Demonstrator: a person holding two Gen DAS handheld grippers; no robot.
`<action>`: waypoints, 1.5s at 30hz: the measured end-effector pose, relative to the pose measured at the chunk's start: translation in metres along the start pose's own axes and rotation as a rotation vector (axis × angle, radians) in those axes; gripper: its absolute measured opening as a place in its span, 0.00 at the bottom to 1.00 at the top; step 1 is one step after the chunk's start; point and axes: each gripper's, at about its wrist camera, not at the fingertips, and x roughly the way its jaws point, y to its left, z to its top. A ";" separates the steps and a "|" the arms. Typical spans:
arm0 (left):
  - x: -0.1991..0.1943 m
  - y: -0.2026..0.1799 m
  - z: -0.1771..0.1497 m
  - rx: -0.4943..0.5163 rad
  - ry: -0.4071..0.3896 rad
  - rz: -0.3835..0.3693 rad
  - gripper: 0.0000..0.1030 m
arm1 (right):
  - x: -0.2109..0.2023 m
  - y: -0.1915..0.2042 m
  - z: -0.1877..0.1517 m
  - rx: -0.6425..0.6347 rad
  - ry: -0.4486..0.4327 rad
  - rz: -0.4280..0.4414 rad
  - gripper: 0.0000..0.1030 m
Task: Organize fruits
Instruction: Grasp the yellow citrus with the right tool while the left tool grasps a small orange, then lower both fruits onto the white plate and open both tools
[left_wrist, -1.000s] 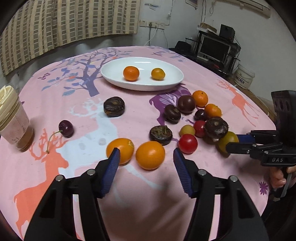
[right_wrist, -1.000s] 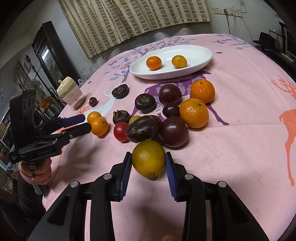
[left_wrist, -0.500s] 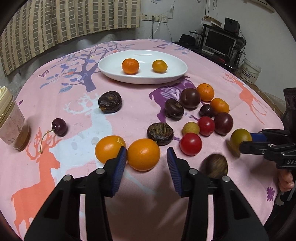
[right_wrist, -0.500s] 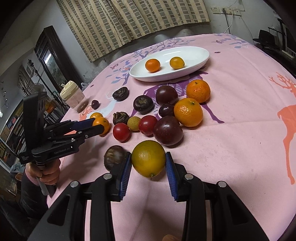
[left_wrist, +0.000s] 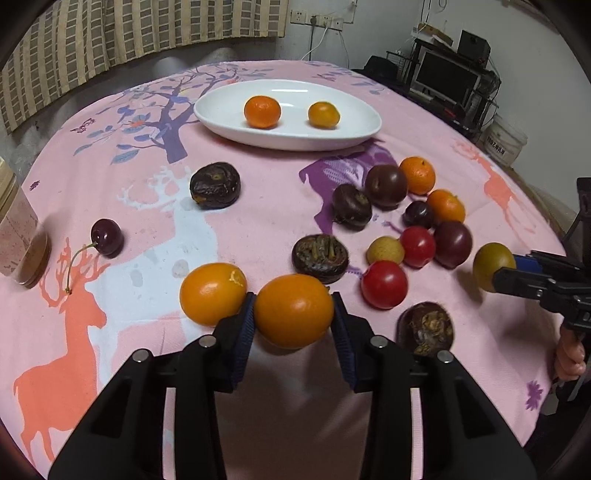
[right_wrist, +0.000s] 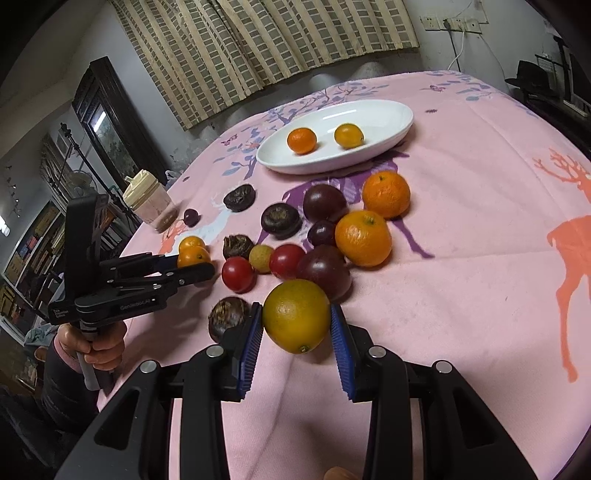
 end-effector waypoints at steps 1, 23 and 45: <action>-0.004 0.001 0.004 -0.009 -0.006 -0.022 0.38 | -0.002 0.000 0.008 -0.010 -0.008 0.001 0.36; 0.100 0.020 0.180 -0.063 0.068 0.034 0.38 | 0.131 -0.023 0.187 -0.147 0.050 -0.147 0.37; -0.027 0.043 0.074 -0.113 -0.157 0.210 0.95 | 0.005 0.049 0.035 -0.303 -0.042 -0.097 0.71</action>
